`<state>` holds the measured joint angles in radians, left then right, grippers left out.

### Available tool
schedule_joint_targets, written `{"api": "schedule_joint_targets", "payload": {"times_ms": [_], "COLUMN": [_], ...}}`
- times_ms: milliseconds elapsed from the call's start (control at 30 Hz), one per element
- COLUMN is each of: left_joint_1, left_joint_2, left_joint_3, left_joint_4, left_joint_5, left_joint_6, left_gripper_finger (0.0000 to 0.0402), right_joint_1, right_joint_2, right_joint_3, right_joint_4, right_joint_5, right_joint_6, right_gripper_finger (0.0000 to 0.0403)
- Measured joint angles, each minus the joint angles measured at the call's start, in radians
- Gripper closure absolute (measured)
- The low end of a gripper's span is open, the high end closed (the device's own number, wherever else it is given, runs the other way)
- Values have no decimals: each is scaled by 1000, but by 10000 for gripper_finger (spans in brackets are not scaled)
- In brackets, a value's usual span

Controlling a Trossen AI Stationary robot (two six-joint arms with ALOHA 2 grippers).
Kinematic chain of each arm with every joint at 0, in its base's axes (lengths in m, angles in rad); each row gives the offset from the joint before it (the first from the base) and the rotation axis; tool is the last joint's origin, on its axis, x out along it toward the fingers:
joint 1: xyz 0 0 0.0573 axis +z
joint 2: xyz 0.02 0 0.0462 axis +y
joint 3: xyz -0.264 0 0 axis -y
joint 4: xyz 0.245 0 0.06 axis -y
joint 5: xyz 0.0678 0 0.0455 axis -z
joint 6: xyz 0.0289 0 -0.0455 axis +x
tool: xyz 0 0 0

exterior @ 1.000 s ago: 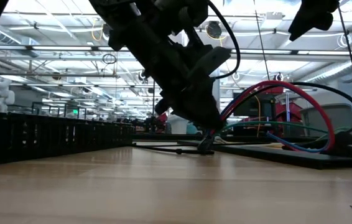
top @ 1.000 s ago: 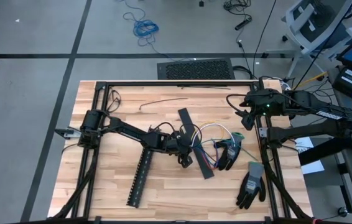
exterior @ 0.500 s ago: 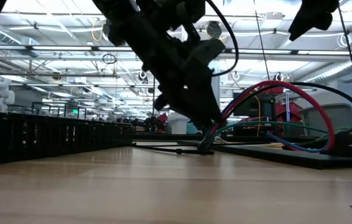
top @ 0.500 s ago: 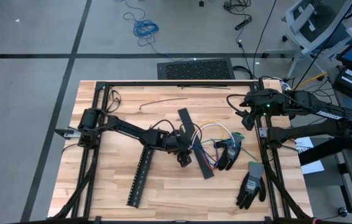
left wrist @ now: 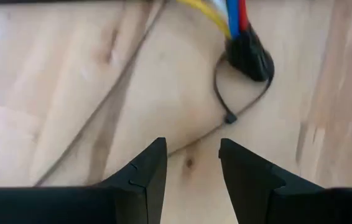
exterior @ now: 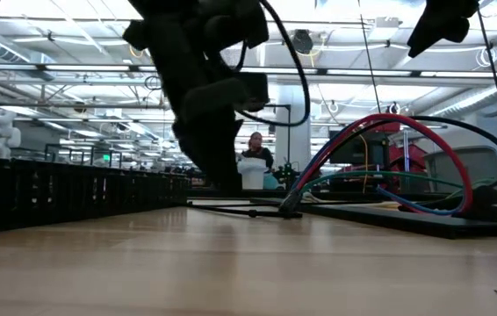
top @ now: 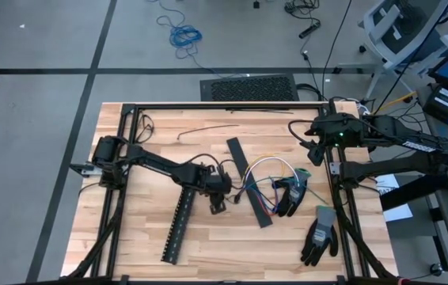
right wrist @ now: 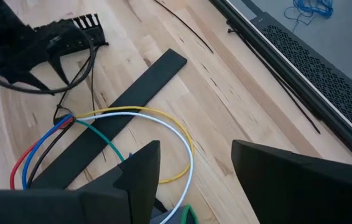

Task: Ziptie cables
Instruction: Wrap the black zip tie on the cables

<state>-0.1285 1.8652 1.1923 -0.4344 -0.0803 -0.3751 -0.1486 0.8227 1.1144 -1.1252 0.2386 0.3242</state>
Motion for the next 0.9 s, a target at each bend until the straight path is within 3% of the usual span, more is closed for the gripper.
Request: {"api": "schedule_joint_targets", "payload": {"times_ms": [400, 900], "left_joint_1": [-6, 34], "left_joint_2": [0, 47], "left_joint_3": [-5, -3], "left_joint_4": [-47, -41], "left_joint_5": [19, 104], "left_joint_6": [331, 399], "left_gripper_finger": [255, 255], "right_joint_1": [0, 0], "right_joint_2": [0, 0], "right_joint_3": [0, 0], "right_joint_4": [0, 0], "right_joint_5": [0, -2], "right_joint_6": [-21, -21], "right_gripper_finger": [211, 211]}}
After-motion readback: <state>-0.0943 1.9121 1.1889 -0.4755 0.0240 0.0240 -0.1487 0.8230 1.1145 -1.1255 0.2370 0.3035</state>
